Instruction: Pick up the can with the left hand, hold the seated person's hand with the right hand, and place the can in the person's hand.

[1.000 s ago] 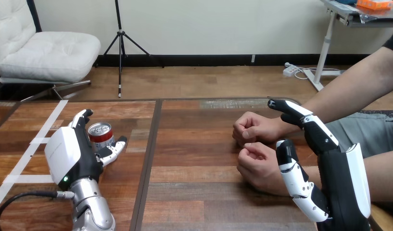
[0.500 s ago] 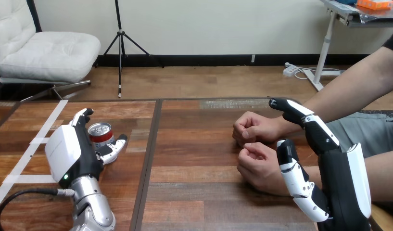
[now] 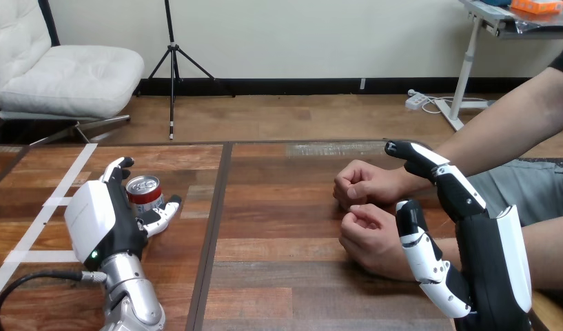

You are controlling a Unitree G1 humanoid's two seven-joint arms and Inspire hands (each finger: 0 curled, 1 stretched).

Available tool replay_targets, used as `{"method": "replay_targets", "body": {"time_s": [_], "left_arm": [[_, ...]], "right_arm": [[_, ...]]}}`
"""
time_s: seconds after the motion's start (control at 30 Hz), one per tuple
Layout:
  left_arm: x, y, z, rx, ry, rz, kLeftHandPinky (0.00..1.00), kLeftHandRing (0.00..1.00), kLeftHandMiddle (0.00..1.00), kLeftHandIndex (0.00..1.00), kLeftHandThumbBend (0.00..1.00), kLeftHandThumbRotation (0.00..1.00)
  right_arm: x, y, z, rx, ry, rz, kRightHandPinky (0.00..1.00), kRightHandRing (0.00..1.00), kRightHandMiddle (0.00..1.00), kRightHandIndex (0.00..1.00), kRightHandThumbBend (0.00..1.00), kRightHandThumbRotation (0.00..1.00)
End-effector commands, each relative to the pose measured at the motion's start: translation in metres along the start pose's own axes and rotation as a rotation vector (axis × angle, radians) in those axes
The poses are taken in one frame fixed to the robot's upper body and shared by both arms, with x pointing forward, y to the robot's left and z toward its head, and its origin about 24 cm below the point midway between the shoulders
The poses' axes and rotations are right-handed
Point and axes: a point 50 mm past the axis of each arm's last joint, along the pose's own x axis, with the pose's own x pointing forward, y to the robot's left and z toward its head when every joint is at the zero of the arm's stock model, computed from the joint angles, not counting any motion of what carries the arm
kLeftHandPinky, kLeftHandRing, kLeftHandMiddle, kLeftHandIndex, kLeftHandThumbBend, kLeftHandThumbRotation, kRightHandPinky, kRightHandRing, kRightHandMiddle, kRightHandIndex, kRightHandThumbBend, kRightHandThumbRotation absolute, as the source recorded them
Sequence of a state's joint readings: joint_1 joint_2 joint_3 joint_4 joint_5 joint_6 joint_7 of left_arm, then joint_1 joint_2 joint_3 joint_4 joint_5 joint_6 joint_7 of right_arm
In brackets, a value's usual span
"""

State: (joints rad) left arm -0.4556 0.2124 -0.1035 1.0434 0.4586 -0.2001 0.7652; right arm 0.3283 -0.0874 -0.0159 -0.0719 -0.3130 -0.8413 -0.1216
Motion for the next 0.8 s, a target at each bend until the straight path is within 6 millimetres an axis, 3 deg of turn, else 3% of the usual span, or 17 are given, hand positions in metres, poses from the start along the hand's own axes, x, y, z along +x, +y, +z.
{"method": "replay_targets", "body": {"time_s": [0.0, 0.77], "left_arm": [[0.0200, 0.0101, 0.0240, -0.041, -0.081, 0.055, 0.62, 0.73, 0.78, 0.79, 0.69, 0.17], [0.0199, 0.0115, 0.0265, -0.100, -0.113, 0.096, 0.59, 0.67, 0.71, 0.72, 0.71, 0.04]], "right_arm": [[0.0136, -0.0042, 0.0085, -0.015, -0.089, -0.015, 0.81, 0.84, 0.80, 0.78, 0.30, 0.69], [0.0120, -0.0036, 0.0085, -0.002, -0.084, -0.009, 0.81, 0.84, 0.81, 0.79, 0.29, 0.69]]}}
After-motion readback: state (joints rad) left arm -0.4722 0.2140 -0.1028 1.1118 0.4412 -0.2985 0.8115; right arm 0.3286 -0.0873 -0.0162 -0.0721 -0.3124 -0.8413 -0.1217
